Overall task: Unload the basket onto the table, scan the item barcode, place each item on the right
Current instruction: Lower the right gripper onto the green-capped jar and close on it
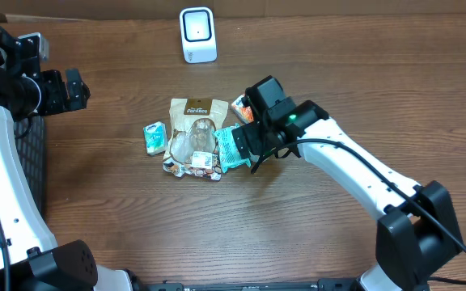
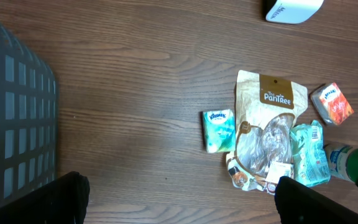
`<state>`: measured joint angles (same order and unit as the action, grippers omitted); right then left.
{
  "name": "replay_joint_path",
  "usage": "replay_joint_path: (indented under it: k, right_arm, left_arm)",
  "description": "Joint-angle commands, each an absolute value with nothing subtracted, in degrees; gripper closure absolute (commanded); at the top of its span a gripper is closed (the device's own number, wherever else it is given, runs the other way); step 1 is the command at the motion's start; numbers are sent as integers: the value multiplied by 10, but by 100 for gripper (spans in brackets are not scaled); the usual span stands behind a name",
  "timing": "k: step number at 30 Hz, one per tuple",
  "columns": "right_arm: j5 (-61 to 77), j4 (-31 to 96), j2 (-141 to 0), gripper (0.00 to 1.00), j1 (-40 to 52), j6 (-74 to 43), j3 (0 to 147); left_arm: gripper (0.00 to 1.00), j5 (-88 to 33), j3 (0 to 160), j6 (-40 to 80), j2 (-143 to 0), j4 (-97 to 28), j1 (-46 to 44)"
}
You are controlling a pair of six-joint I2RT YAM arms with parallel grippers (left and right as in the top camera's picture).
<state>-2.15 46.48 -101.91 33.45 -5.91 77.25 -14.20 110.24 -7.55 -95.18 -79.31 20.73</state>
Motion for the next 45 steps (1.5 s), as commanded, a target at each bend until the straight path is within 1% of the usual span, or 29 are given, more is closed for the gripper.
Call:
replay_joint_path:
  k: [1, 13, 16, 22, 25, 29, 33, 36, 38, 42, 45]
  right_arm:
    - [-60, 461, -1032, 0, 337, -55, 788]
    - [-85, 451, -1056, 0, 337, -53, 787]
    - [-85, 450, -1066, 3, 337, -53, 787]
    - [-85, 446, -1068, 12, 337, -53, 787]
    - [-86, 446, -1068, 23, 337, -53, 787]
    - [-86, 446, -1068, 35, 337, -53, 787]
    - [-86, 442, -1068, 38, 337, -46, 789]
    - [-85, 446, -1067, 41, 337, 4, 793]
    - [-80, 453, -1067, 45, 337, 60, 793]
    - [-41, 479, -1067, 48, 337, 181, 793]
    - [-24, 500, -1067, 52, 337, 238, 793]
  left_arm:
    - [1, -146, 1107, -86, -954, -793, 206]
    - [0, -146, 1107, -86, -954, -793, 206]
    - [0, -146, 1107, -86, -954, -793, 206]
    - [0, -146, 1107, -86, -954, -793, 206]
    - [0, -146, 1107, -86, -954, -793, 206]
    - [1, -146, 1107, -86, -954, -793, 206]
    - [1, -146, 1107, -86, -954, -793, 206]
    - [0, -146, 1107, -86, -954, -793, 206]
    - [1, -146, 1107, -86, -954, -793, 206]
    - [0, -146, 1107, -86, -954, -793, 206]
    - [0, -146, 1107, -86, -954, -793, 206]
